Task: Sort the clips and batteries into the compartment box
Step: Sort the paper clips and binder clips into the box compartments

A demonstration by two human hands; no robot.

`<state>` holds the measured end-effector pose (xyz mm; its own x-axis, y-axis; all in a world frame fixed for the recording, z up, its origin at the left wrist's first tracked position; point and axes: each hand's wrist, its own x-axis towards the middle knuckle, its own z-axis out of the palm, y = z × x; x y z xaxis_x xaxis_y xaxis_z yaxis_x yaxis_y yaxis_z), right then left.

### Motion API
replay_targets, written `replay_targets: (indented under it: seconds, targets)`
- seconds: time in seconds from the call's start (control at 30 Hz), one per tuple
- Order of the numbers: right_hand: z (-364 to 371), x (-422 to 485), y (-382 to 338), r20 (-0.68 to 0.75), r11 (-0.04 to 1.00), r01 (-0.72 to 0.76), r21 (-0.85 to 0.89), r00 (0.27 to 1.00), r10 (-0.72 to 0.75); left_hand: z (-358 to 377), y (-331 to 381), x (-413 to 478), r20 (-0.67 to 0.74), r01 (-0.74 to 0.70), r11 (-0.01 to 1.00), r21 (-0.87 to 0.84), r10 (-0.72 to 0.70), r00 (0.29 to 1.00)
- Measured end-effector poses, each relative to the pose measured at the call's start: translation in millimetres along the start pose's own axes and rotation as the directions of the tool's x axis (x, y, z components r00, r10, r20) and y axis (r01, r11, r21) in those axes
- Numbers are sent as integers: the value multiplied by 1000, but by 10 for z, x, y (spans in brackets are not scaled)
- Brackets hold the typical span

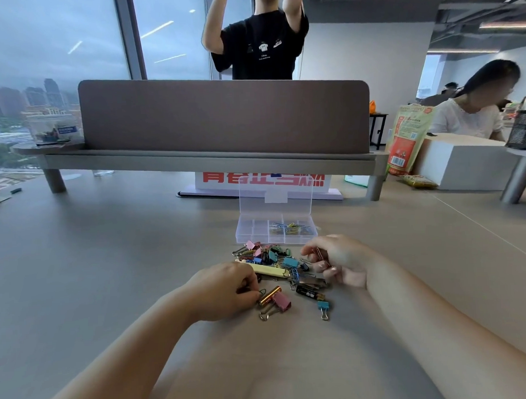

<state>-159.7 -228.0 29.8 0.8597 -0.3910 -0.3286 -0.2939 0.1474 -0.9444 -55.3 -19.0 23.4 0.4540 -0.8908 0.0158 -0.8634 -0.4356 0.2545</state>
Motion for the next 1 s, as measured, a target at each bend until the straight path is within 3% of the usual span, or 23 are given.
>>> replay_targets:
  seconds: [0.1,0.17,0.23,0.33,0.47,0.67,0.77,0.87,0.93,1.0]
  targets:
    - [42,-12,3,-2,972,79,-219,997,-81,-7,-4,-1,-8,5,1000,-27,-6,1000]
    - [90,-66,11,-44,852,128,-507,984,-174,-17,0,-4,-17,7,1000,-22,-7,1000]
    - [123,-84,31,-52,732,145,-665,970,-239,-17,6,-10,-18,6,1000,-13,-7,1000]
    - [167,-93,56,-47,667,125,-735,971,-233,0,6,-10,-28,0,1000,-19,0,1000]
    - [231,-115,57,-67,661,121,-741,965,-253,18,-13,5,-31,12,998,-55,-13,999]
    - [210,-117,72,-103,661,112,-742,955,-278,-3,-10,26,-83,28,937,-349,-60,995]
    - [225,-115,84,-89,606,102,-789,957,-277,-73,3,15,-66,67,764,-641,-142,988]
    - [267,-103,93,-79,590,113,-799,953,-291,-134,-26,1,20,87,361,-928,-186,982]
    - [280,-103,83,-84,610,116,-784,954,-288,-158,-56,1,52,86,137,-987,-233,971]
    - [271,-110,74,-91,652,123,-748,954,-285,-170,-79,4,80,101,67,-993,-265,961]
